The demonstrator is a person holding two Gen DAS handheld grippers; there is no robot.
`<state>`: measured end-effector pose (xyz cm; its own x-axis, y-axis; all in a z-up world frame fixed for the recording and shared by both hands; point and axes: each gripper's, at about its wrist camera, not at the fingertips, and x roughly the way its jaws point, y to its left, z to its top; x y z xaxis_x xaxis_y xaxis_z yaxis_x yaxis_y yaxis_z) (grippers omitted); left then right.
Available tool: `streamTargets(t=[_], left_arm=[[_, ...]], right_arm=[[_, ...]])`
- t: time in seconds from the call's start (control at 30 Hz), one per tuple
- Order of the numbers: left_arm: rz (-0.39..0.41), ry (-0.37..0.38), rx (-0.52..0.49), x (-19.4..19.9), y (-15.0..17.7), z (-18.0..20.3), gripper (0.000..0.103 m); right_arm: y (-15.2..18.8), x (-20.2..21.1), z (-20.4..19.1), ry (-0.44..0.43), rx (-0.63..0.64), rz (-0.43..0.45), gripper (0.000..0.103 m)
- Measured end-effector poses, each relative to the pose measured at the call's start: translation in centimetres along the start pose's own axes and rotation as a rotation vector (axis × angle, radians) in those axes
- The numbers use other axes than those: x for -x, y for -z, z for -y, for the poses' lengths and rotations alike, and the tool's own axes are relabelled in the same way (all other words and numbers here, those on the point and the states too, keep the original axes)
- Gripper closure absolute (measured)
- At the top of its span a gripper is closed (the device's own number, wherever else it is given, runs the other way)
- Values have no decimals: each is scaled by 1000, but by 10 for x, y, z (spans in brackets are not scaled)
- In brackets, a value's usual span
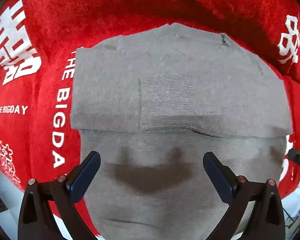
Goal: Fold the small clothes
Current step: 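Grasp the sweater hem with both tools, then lift the hem with both tools and fold it toward the collar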
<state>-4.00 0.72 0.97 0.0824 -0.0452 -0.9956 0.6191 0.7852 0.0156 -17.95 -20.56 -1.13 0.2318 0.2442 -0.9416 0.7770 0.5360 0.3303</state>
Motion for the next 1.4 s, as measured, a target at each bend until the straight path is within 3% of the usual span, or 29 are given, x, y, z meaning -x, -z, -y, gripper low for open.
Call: streamTargets(t=[0.2,0.4,0.57,0.9,1.17,1.4], left_arm=[[-42,3,11,-4,6,2,0],[-58,9,26,-2,20,9,0],[-67,14,56,1,35,7,0],[-100,20,71,-5,62,-2,0],[-81,56,55,-6,82,-24,0],[-128,97,64,-12,135,-63,0]], right_arm=[[1,1,8,-37,-4,-15,23],[4,4,23,-167,-30,-8,23],[8,2,26,-162,24,-31,23],[27,-16,33,-164,-43,-77,22],[67,-24,35,-160,-109,-98,22],[122,-32,39,-152,-101,-145,22]])
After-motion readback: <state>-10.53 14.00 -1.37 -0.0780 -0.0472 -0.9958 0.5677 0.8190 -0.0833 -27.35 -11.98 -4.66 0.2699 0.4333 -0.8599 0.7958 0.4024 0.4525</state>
